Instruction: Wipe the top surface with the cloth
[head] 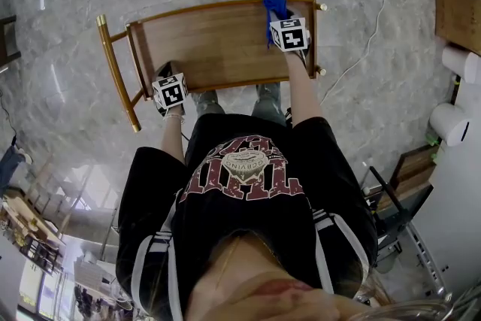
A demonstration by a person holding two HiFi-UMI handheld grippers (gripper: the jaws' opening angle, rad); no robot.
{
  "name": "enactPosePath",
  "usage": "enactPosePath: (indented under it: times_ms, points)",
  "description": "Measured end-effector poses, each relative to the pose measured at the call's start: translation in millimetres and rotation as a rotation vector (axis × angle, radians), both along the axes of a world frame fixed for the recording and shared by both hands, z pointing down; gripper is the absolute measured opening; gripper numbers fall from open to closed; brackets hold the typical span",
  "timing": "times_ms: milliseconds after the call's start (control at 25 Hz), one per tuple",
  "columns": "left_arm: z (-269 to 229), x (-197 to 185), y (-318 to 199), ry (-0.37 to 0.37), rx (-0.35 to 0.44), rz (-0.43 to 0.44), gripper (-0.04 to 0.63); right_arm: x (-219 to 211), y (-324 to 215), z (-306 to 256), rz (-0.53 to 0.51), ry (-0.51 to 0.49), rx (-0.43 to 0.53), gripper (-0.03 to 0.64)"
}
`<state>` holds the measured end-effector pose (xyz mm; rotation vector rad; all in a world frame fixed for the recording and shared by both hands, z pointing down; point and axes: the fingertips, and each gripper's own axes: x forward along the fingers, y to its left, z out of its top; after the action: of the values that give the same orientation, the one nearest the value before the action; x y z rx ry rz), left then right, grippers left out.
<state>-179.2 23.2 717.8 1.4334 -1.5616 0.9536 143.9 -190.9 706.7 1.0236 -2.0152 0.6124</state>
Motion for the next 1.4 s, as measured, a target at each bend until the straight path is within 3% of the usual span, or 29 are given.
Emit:
enactPosePath:
  times_ms: [160, 280, 440, 560, 640, 760, 1000, 1400]
  points:
    - [0, -2, 1, -0.004, -0.022, -0.004, 0.049, 15, -3, -2, 0.037, -0.002, -0.004, 0.057]
    - [-7, 15, -9, -0.001, -0.010, 0.051, 0.049, 20, -3, -2, 0.065, -0.015, -0.015, 0.055]
    - [-18, 103, -38, 0.117, 0.046, 0.260, 0.048, 22, -3, -3, 0.071, -0.023, -0.011, 0.057]
    - [-14, 166, -48, 0.206, 0.014, 0.364, 0.048, 22, -4, -2, 0.070, -0.024, -0.010, 0.057]
    - [-6, 189, -45, 0.210, -0.033, 0.414, 0.048, 23, -5, -1, 0.069, -0.020, -0.010, 0.057]
    - [-1, 195, -44, 0.178, -0.047, 0.437, 0.049, 26, -8, -1, 0.070, -0.008, -0.014, 0.055]
    - [1, 195, -43, 0.180, -0.081, 0.430, 0.049, 46, -8, -1, 0.059, 0.028, -0.010, 0.057]
    - [0, 197, -41, 0.193, -0.094, 0.420, 0.049, 102, -14, -3, 0.164, 0.068, -0.008, 0.055]
